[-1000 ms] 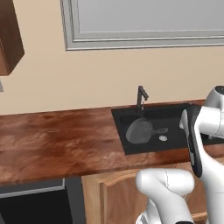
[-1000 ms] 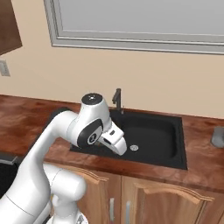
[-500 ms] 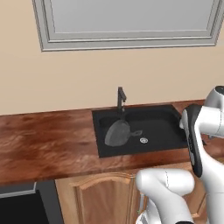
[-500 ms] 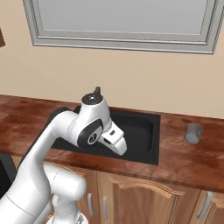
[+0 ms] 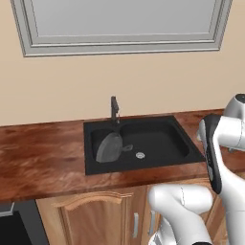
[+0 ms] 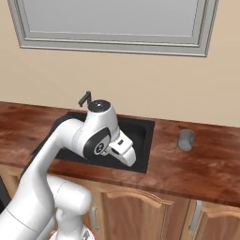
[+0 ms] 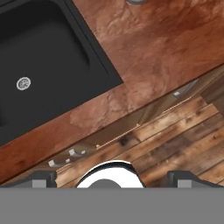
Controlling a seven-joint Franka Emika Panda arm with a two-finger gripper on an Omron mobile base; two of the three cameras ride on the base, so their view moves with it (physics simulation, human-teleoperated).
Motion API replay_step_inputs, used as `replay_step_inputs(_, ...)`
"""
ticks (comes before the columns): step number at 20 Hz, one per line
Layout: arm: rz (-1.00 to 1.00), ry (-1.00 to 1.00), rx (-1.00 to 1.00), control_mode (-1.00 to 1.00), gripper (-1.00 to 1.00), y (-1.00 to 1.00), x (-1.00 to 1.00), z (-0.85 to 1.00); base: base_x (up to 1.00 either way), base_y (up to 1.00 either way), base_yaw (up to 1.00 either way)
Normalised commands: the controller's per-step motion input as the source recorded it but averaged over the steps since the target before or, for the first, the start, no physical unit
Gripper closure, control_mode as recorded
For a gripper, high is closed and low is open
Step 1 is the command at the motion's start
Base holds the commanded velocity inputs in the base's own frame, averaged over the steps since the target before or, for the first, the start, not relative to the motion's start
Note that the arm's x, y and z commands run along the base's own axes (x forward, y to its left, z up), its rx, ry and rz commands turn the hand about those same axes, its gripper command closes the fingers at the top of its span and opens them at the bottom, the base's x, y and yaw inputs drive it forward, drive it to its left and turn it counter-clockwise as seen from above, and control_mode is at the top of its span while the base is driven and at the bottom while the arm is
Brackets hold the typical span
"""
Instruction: Place the pan in the left basin and the glass cup in the right basin of the sink.
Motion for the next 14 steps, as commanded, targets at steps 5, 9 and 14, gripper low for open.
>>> replay_step_inputs(5,0.0,0.0,0.0,1.0,-1.0,0.0,0.0,0.0,0.13,-0.31,0.0)
replay_step_inputs(9,0.0,0.0,0.0,1.0,-1.0,0.0,0.0,0.0,0.1,-0.36,0.0)
replay_step_inputs(14,0.0,0.0,0.0,1.0,-1.0,0.0,0.0,0.0,0.02,-0.4,0.0)
